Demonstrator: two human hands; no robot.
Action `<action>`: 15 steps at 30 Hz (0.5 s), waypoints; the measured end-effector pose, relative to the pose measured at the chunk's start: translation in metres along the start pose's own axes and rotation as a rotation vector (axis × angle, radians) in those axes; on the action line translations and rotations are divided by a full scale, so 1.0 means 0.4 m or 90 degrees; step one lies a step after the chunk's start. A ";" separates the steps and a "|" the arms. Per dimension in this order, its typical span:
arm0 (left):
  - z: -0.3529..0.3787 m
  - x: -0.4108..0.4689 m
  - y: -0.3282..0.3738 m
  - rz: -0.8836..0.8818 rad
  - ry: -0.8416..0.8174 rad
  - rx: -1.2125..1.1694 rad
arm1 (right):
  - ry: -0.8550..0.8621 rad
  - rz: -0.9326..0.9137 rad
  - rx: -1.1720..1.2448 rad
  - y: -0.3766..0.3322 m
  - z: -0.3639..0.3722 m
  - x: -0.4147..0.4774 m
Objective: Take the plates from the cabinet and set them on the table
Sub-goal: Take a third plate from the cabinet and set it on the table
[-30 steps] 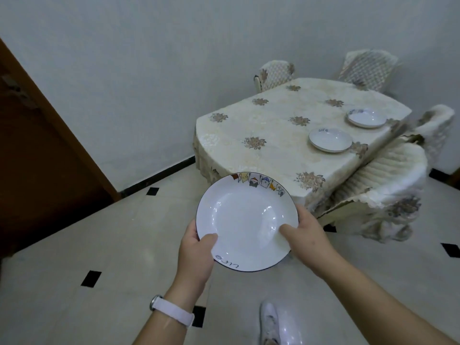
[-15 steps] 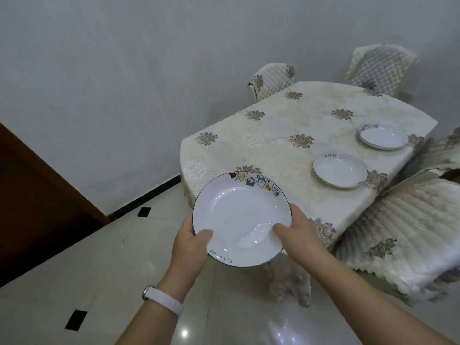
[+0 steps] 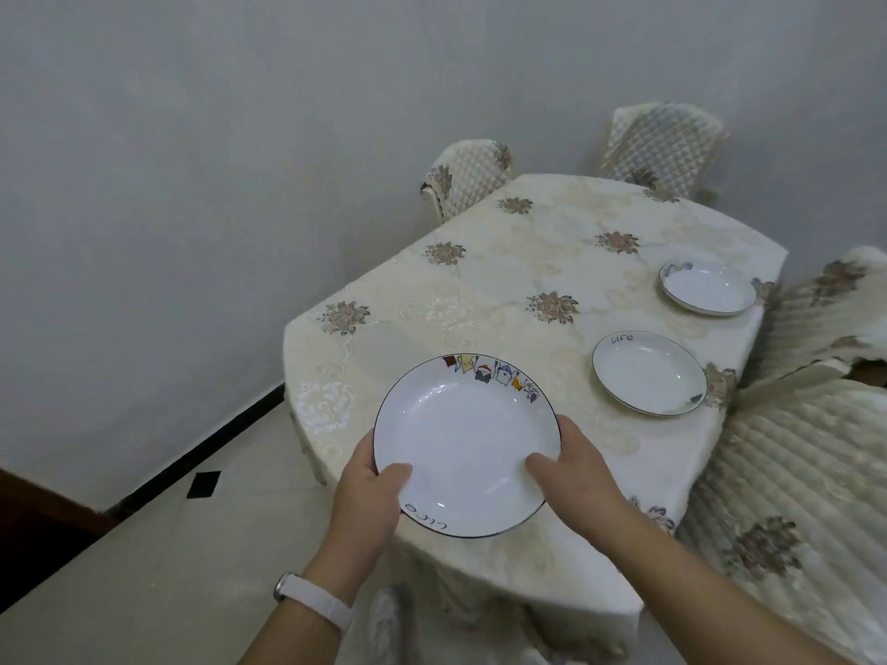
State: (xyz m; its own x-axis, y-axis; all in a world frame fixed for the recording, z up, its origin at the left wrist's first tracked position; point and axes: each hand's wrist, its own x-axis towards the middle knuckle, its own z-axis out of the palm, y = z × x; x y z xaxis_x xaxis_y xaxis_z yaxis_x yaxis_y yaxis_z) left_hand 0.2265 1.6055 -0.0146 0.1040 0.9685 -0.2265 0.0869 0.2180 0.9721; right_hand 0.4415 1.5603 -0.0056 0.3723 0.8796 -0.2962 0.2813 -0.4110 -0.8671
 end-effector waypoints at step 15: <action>-0.215 0.580 0.057 -0.031 -0.166 0.029 | 0.162 0.099 -0.002 -0.223 0.295 0.327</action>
State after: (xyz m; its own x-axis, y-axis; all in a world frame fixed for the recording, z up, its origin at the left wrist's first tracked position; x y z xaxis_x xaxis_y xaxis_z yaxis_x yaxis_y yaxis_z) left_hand 0.1676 1.8453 -0.0396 0.3501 0.8919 -0.2863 0.1416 0.2517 0.9574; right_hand 0.3607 1.7402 -0.0140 0.6207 0.7180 -0.3150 0.2065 -0.5372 -0.8178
